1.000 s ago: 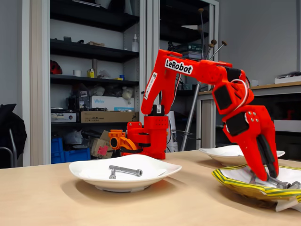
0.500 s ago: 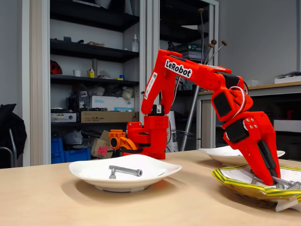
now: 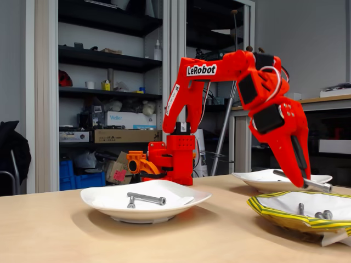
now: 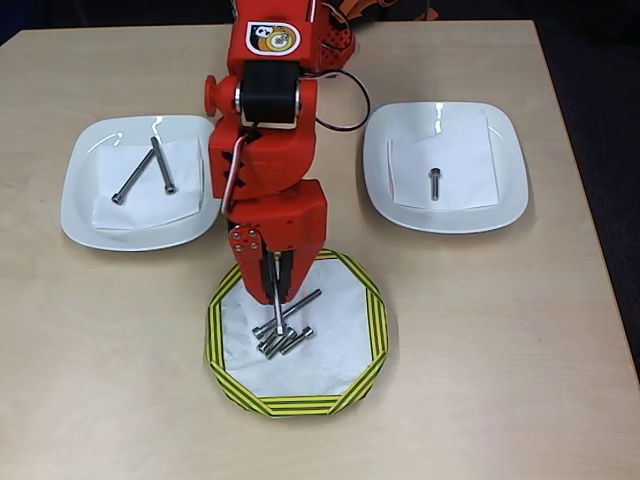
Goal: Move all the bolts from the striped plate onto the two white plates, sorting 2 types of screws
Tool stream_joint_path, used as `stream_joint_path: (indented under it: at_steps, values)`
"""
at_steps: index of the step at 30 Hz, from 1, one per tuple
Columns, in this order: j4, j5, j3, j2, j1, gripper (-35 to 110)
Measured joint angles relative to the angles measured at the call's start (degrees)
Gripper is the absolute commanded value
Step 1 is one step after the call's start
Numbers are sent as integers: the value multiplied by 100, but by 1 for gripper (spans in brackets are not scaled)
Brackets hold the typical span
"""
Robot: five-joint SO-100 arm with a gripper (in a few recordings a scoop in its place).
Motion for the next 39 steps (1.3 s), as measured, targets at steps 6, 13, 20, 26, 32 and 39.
stream_joint_path:
  at_steps: [6,13,20,26,32,39]
  values:
    - [747,-650,-167,246,563,0]
    - [-88,-2382,686,773,1424,0]
    - [896,-2109,747,782,2294,0]
    - [2136,-1679,1195,1230,3041,0]
    - [2171,-2021,1740,1415,3419,6]
    - [1749,-2399,1942,1424,3384,8]
